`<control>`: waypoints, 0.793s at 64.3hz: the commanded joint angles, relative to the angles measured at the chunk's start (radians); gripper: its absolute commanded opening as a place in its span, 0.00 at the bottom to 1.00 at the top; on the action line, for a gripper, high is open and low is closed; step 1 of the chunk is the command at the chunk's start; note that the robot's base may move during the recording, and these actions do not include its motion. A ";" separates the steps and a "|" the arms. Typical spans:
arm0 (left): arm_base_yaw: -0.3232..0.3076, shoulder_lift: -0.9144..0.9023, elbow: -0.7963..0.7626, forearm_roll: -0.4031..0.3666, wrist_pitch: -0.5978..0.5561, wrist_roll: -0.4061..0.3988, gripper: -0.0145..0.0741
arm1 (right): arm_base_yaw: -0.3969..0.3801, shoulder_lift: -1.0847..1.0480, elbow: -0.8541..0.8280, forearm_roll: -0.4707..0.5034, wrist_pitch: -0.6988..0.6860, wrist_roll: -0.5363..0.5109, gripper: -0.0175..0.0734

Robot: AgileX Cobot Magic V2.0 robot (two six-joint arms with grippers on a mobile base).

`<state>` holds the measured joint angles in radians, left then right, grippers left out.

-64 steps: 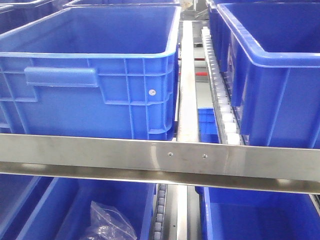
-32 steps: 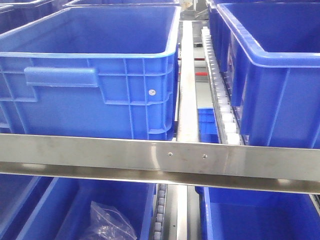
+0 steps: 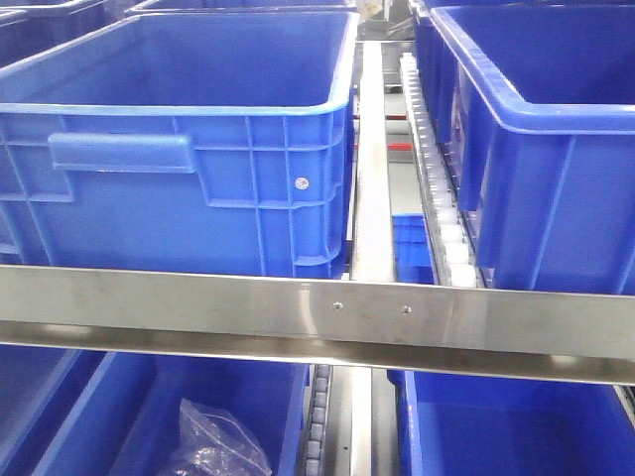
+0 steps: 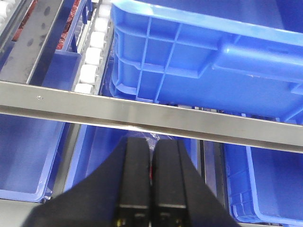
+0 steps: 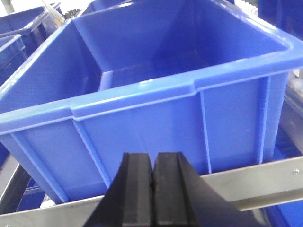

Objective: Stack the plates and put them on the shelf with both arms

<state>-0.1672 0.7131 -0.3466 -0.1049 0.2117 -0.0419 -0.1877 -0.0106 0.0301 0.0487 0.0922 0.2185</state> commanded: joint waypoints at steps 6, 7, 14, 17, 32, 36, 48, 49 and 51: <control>-0.007 0.003 -0.030 -0.008 -0.076 -0.007 0.26 | 0.000 -0.019 -0.001 0.003 -0.082 -0.015 0.24; -0.007 0.003 -0.030 -0.008 -0.076 -0.007 0.26 | 0.000 -0.019 -0.001 0.003 -0.082 -0.015 0.24; -0.007 0.003 -0.030 -0.008 -0.076 -0.007 0.26 | 0.000 -0.019 -0.001 0.003 -0.082 -0.015 0.24; -0.007 0.003 -0.030 -0.008 -0.076 -0.007 0.26 | 0.000 -0.019 -0.001 0.003 -0.082 -0.015 0.24; -0.007 0.003 -0.030 -0.008 -0.076 -0.007 0.26 | 0.000 -0.019 -0.001 0.003 -0.082 -0.015 0.24; -0.007 0.003 -0.030 -0.008 -0.076 -0.007 0.26 | 0.000 -0.019 -0.001 0.003 -0.082 -0.015 0.24; -0.016 -0.011 -0.030 -0.008 -0.076 -0.007 0.26 | 0.000 -0.019 -0.001 0.003 -0.082 -0.015 0.24; -0.018 -0.017 -0.030 -0.008 -0.076 -0.007 0.26 | 0.000 -0.019 -0.001 0.003 -0.082 -0.015 0.24; -0.018 -0.023 -0.030 -0.004 -0.078 -0.004 0.26 | 0.000 -0.019 -0.001 0.003 -0.082 -0.015 0.24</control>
<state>-0.1729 0.7082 -0.3466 -0.1049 0.2117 -0.0419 -0.1877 -0.0106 0.0301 0.0526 0.0922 0.2145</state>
